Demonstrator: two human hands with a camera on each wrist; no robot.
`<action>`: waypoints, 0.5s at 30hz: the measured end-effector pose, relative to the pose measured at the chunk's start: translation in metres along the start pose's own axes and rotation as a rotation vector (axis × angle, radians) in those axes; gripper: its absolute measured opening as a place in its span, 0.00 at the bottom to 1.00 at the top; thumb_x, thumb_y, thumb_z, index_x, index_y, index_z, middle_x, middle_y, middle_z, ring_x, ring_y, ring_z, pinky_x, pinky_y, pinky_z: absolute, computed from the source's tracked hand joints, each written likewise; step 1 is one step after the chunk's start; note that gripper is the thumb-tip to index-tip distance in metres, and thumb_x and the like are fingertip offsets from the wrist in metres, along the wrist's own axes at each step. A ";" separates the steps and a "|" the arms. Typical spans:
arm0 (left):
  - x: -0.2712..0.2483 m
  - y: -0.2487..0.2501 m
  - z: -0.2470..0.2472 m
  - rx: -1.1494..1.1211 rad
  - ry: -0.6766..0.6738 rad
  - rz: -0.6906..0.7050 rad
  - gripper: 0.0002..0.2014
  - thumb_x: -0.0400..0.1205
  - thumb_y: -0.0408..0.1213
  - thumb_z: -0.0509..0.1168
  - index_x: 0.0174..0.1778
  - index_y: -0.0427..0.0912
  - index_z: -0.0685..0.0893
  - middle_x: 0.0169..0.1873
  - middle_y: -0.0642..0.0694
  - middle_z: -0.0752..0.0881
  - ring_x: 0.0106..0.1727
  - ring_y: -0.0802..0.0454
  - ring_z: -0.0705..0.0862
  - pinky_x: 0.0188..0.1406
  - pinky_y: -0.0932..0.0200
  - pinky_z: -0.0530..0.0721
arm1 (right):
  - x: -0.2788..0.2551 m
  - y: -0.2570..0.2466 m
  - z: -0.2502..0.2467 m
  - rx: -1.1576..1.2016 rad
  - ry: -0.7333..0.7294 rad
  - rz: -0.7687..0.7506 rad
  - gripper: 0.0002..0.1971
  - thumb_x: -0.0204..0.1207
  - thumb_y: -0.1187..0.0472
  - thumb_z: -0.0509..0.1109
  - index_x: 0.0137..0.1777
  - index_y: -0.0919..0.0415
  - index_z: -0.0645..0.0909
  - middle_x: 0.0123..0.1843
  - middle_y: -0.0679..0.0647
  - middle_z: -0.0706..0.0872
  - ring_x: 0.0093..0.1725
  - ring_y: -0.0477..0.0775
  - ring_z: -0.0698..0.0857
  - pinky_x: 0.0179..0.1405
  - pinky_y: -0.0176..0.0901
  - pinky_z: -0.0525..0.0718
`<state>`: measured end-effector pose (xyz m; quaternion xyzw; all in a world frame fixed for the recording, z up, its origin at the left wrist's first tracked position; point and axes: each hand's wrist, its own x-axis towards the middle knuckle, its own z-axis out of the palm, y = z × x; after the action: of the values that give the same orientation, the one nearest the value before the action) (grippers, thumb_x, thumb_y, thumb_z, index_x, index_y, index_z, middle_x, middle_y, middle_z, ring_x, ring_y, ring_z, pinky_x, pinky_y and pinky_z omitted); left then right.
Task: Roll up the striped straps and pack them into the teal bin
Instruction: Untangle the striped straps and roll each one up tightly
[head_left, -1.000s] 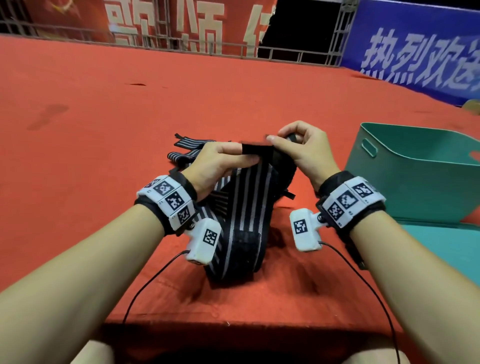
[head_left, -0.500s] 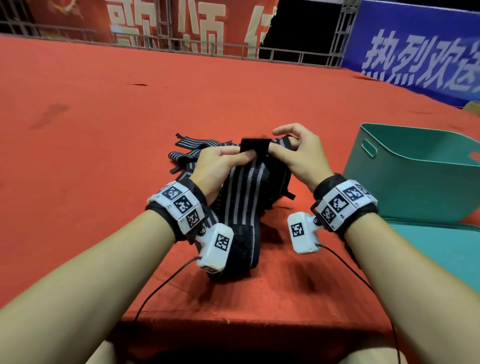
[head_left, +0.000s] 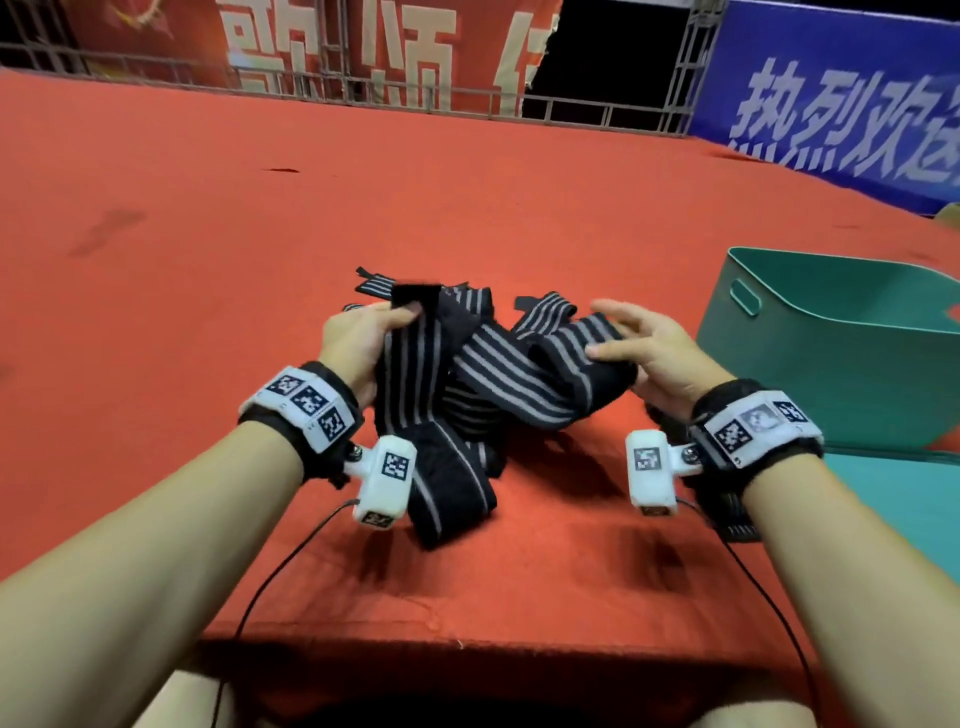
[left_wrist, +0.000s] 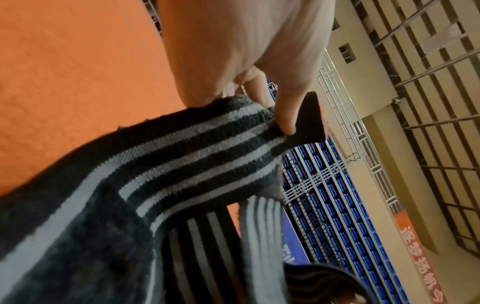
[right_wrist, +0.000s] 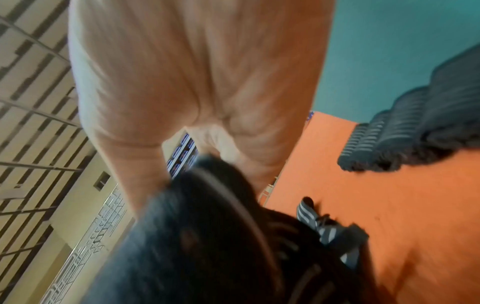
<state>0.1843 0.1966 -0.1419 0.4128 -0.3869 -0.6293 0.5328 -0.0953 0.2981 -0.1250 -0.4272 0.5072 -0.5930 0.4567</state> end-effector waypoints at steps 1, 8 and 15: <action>-0.001 -0.002 0.004 0.003 -0.006 0.007 0.10 0.77 0.28 0.77 0.53 0.29 0.90 0.47 0.34 0.92 0.39 0.46 0.91 0.38 0.56 0.89 | 0.000 0.004 0.005 0.022 -0.037 0.063 0.35 0.72 0.88 0.65 0.80 0.68 0.73 0.61 0.62 0.88 0.59 0.57 0.88 0.53 0.39 0.90; -0.002 0.006 0.012 -0.029 0.133 0.007 0.15 0.74 0.26 0.79 0.53 0.22 0.89 0.41 0.34 0.93 0.42 0.42 0.94 0.46 0.46 0.94 | -0.004 -0.016 0.016 0.529 -0.001 -0.051 0.31 0.60 0.70 0.59 0.66 0.63 0.84 0.35 0.58 0.81 0.35 0.56 0.83 0.42 0.46 0.83; -0.008 0.031 0.010 -0.108 -0.156 0.120 0.18 0.79 0.34 0.73 0.61 0.26 0.88 0.52 0.33 0.89 0.48 0.41 0.90 0.50 0.51 0.90 | 0.004 -0.012 0.005 -0.128 0.232 0.042 0.22 0.74 0.39 0.77 0.30 0.55 0.83 0.31 0.51 0.82 0.25 0.47 0.79 0.26 0.39 0.76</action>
<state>0.1868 0.2013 -0.1085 0.3094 -0.4169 -0.6464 0.5591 -0.0922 0.2944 -0.1122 -0.3734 0.6024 -0.5951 0.3789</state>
